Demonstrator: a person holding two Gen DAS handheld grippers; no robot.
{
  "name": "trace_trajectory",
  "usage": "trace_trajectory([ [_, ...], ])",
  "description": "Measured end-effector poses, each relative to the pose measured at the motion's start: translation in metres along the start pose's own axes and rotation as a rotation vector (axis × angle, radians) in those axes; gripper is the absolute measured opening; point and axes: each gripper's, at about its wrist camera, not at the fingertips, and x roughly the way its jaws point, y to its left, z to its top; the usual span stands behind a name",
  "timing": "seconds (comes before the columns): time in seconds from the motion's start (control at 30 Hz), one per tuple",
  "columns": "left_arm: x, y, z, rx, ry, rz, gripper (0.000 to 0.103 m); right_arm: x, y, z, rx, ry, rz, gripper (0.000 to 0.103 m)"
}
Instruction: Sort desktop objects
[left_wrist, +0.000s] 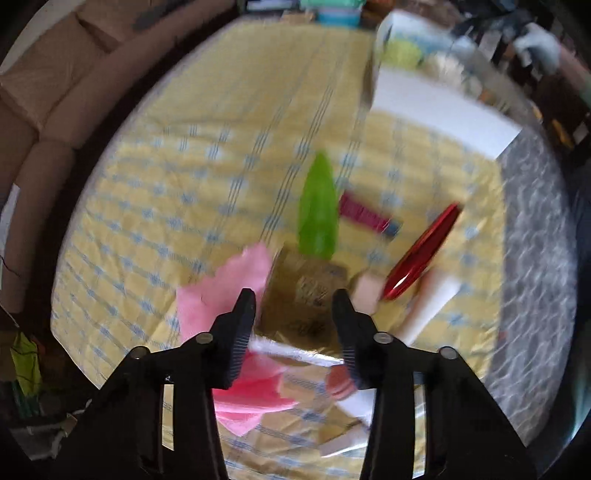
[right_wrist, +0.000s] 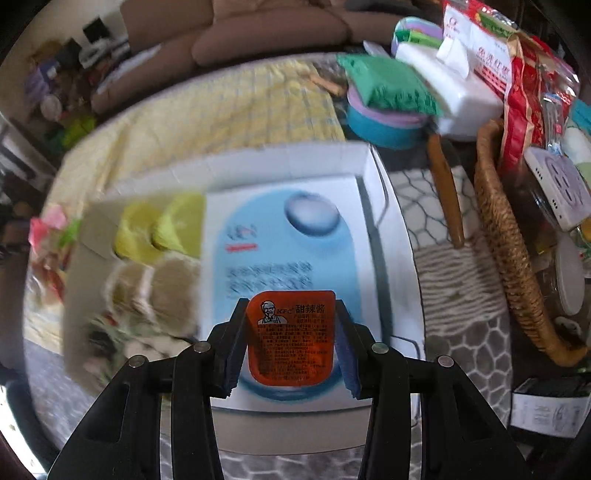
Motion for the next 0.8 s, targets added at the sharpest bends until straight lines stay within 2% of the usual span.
trace_trajectory([
  [0.07,-0.015,-0.021,0.015,0.028,-0.022,-0.010,0.039,0.007,-0.002,-0.003,-0.017,0.026,-0.038,0.044],
  [0.2,-0.023,-0.053,0.055,0.114,-0.019,-0.010,0.039,0.008,-0.004,-0.012,-0.025,0.037,-0.035,0.044],
  [0.23,-0.023,-0.057,0.063,0.134,-0.008,0.003,0.039,0.005,-0.003,-0.013,-0.031,0.031,-0.039,0.047],
  [0.27,-0.022,-0.059,0.066,0.142,0.000,0.025,0.039,0.002,-0.003,-0.013,-0.032,0.022,-0.048,0.055],
  [0.33,-0.028,-0.058,0.074,0.129,0.007,0.030,0.040,-0.009,-0.001,-0.012,-0.020,-0.027,-0.056,0.063],
  [0.4,-0.028,-0.050,0.068,0.117,0.020,0.092,0.056,-0.022,0.001,-0.015,-0.009,-0.075,-0.014,0.063],
  [0.43,-0.023,-0.043,0.065,0.096,0.037,0.094,0.058,-0.030,0.005,-0.016,-0.008,-0.100,0.008,0.063],
  [0.5,-0.013,-0.029,0.048,0.040,0.079,0.104,0.060,-0.041,0.019,-0.016,-0.036,-0.125,0.040,0.063],
  [0.67,0.030,-0.020,0.009,0.017,0.178,0.137,0.060,-0.054,0.050,-0.017,-0.093,-0.140,0.079,0.063],
  [0.73,0.047,-0.017,-0.001,-0.001,0.196,0.134,0.060,-0.054,0.058,-0.017,-0.099,-0.136,0.093,0.063],
  [0.8,0.056,-0.014,-0.008,-0.021,0.183,0.115,0.065,-0.055,0.061,-0.015,-0.097,-0.135,0.101,0.063],
])
